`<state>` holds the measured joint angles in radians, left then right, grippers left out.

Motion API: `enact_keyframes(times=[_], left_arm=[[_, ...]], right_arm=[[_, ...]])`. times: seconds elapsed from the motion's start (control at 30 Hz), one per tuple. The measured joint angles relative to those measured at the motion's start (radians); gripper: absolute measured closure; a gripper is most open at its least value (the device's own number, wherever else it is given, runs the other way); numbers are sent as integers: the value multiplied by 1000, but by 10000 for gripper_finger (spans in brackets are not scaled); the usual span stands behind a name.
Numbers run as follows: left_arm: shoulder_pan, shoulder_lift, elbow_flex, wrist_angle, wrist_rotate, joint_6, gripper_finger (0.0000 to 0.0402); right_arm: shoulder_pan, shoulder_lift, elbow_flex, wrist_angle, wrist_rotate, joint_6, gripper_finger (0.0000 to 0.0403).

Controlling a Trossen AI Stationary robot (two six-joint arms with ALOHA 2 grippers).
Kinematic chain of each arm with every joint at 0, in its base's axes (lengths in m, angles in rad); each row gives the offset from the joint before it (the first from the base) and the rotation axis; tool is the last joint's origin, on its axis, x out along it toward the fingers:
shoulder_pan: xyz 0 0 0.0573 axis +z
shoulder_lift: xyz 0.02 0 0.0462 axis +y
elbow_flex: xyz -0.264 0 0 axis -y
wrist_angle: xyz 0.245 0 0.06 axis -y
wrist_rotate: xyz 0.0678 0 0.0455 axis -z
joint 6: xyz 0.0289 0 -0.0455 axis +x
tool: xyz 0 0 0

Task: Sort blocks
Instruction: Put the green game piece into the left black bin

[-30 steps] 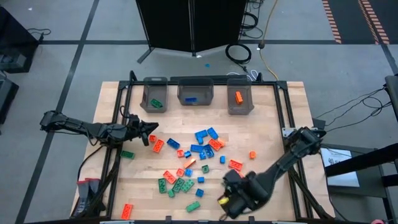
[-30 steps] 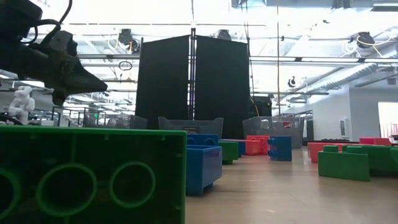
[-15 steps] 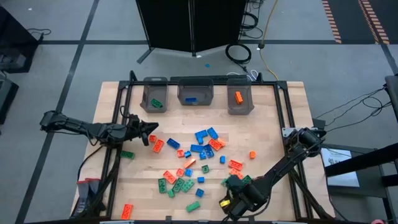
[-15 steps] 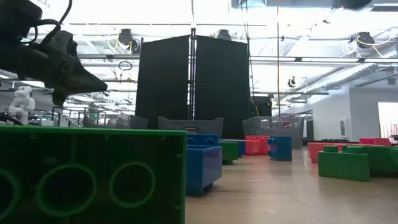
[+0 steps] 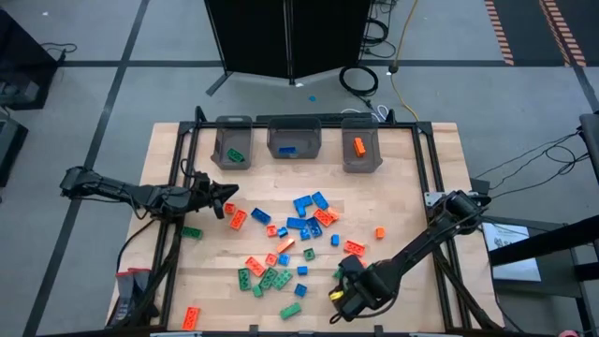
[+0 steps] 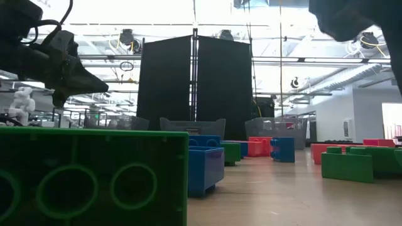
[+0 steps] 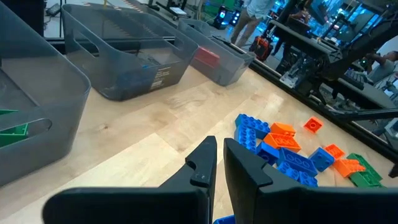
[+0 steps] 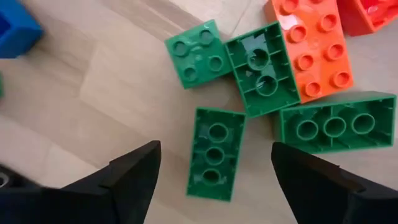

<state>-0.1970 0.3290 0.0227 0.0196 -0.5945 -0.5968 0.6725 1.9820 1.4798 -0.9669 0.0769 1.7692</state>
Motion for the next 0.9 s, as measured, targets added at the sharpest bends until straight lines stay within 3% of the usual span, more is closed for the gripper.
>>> enact_keyframes(times=[0.37, 0.5, 0.7, 0.9], left_arm=[[0, 0, 0, -1, -1, 8, 368], [0, 0, 0, -1, -5, 9, 368], [0, 0, 0, -2, -6, 10, 368], [0, 0, 0, -2, -7, 10, 368]], right_arm=[[-5, 0, -136, 202, -7, 36, 116], [-6, 0, -162, 207, -35, 76, 160], [-19, -2, -169, 201, -60, 71, 289], [-45, 1, -149, 224, -60, 8, 289]])
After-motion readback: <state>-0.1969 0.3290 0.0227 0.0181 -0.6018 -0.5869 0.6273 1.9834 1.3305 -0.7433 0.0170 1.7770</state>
